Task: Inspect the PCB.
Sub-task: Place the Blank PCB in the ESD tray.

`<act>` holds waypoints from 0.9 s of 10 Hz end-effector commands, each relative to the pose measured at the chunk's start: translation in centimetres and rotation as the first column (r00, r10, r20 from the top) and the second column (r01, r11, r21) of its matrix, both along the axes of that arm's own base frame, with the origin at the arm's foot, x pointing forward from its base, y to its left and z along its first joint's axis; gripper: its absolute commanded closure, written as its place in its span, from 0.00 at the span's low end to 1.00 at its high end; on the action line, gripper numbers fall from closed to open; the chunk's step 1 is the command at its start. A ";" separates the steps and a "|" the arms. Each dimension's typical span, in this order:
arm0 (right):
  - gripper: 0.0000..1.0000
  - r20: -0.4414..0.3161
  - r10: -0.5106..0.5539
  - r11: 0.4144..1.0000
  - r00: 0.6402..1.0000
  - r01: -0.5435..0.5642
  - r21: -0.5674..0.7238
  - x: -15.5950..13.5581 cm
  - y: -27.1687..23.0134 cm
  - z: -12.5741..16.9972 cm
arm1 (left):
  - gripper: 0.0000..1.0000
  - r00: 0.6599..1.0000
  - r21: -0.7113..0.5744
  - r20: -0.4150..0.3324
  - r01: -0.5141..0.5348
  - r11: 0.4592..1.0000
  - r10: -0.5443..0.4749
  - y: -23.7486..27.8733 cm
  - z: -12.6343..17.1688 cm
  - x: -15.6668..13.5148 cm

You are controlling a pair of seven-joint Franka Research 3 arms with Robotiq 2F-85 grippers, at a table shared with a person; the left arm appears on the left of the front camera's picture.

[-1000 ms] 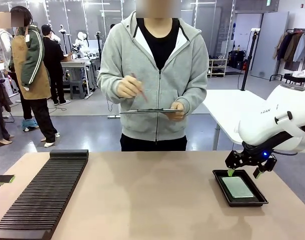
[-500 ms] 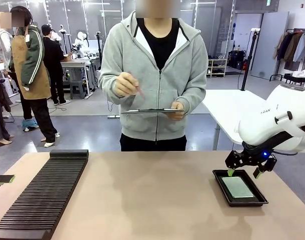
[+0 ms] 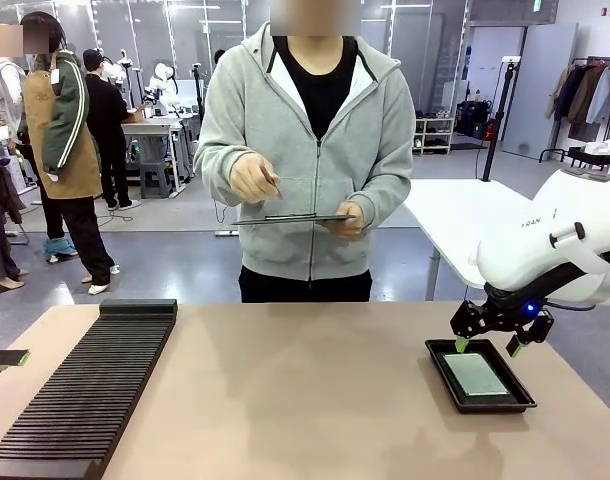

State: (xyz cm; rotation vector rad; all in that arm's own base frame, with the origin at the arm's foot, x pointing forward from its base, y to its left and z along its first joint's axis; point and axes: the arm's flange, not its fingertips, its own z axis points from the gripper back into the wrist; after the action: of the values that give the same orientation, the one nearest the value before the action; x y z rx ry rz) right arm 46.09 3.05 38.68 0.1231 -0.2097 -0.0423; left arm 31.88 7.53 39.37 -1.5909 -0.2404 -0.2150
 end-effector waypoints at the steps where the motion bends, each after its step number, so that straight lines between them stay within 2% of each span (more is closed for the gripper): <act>1: 0.00 0.019 0.003 1.000 1.000 -0.003 0.017 0.0 0.0 0.0 | 0.00 1.000 0.003 0.002 0.003 1.000 -0.003 0.1 0.0 0.0; 9: 0.00 0.019 0.003 1.000 1.000 -0.003 0.017 0.0 0.0 0.0 | 0.00 1.000 0.003 0.002 0.003 1.000 -0.003 0.1 0.0 0.0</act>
State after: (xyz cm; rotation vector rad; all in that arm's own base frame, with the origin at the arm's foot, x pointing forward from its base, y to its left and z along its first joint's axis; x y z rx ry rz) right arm 46.09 3.05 38.68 0.1231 -0.2097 -0.0423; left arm 31.88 7.53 39.37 -1.5909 -0.2404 -0.2150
